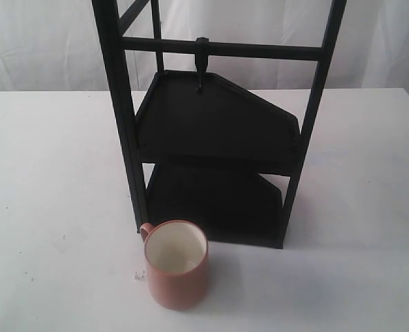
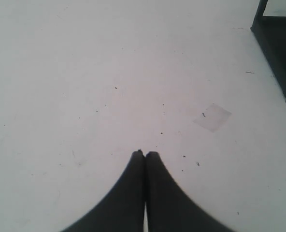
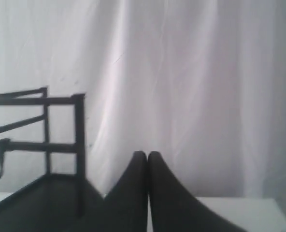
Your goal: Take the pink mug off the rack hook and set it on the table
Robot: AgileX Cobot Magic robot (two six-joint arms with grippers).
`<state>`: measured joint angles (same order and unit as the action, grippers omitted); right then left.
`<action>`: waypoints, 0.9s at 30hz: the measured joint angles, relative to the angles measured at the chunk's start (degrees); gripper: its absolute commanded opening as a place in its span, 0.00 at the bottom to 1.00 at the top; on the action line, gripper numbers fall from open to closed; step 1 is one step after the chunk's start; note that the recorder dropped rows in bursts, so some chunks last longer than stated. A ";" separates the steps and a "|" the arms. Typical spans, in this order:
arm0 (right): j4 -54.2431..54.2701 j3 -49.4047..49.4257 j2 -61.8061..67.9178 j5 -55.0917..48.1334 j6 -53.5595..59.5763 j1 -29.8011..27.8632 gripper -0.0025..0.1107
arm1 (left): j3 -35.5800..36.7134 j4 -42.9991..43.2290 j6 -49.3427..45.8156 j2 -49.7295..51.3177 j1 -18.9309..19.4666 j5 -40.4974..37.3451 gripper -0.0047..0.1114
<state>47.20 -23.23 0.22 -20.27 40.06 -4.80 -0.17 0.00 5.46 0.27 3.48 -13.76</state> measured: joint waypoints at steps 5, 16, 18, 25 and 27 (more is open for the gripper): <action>-16.90 2.23 0.00 5.26 -6.08 2.28 0.02 | 0.00 0.00 0.00 0.00 0.00 0.00 0.04; -51.40 16.11 0.00 16.92 -41.59 2.44 0.02 | 0.00 0.00 0.00 0.00 0.00 0.00 0.04; -51.55 21.92 0.00 18.00 -42.69 2.53 0.02 | 0.00 0.00 0.00 0.00 0.00 0.00 0.04; -51.75 23.14 0.00 1.73 -43.51 3.53 0.02 | 0.00 0.00 0.00 0.00 0.00 0.00 0.04; -51.75 23.14 0.00 1.21 -43.41 3.53 0.02 | 0.00 0.00 0.00 0.00 0.00 0.00 0.04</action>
<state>-4.55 -0.09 0.22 -19.06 -3.35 -1.27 -0.17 0.00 5.46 0.27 3.48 -13.76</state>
